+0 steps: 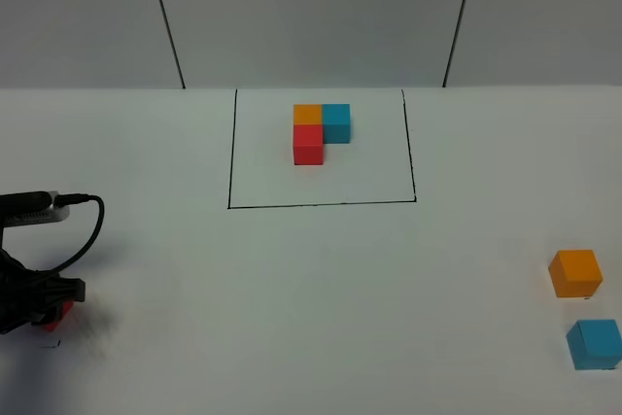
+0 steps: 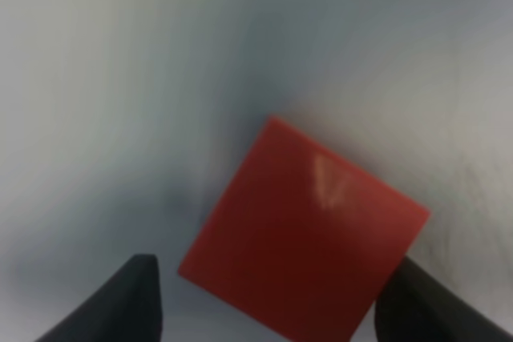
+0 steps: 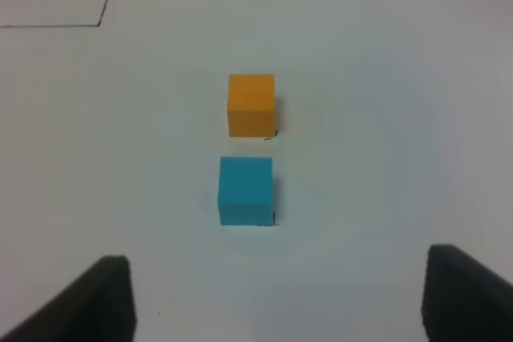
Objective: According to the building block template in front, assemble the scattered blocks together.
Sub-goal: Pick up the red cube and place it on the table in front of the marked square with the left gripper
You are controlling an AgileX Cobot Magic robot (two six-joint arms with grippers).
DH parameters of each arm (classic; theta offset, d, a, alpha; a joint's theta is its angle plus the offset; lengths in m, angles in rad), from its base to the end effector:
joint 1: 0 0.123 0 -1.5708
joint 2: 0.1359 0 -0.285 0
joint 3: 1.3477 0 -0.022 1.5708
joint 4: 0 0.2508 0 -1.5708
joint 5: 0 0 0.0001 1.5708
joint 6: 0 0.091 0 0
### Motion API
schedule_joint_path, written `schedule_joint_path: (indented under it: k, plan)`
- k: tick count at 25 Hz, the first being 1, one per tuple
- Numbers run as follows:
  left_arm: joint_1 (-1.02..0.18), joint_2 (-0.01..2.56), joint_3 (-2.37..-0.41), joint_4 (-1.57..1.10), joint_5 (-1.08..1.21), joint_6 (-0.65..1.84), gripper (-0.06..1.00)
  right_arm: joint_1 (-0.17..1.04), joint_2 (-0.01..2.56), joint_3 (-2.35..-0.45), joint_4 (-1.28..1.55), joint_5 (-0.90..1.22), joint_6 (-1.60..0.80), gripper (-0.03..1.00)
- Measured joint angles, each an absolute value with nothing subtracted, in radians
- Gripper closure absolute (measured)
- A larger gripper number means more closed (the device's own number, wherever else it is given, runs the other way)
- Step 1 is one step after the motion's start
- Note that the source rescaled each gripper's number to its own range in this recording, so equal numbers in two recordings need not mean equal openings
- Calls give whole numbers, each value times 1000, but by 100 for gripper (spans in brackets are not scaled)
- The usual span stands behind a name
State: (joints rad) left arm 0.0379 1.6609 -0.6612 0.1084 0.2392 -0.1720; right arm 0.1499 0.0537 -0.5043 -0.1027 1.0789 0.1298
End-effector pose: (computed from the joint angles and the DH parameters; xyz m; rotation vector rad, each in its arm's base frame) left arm 0.2715 0.0126 0.1327 -0.1496 2.7166 0.0265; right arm 0.0032 -0.0078 0.2775 -0.0183 2.1075 0.0430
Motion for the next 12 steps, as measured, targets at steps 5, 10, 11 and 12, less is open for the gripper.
schedule_joint_path:
  k: [5,10,11,12]
  plan:
    - [38,1661,-661,111,203,-171,52,150,54,-504,-103,1079,130,45]
    - [38,1661,-661,119,174,-171,52,150,54,-504,-103,1079,130,45]
    - [38,1661,-662,125,175,-171,52,150,54,-504,-103,1079,130,45]
    - [38,1662,-664,130,175,-171,52,150,54,-504,-103,1079,130,45]
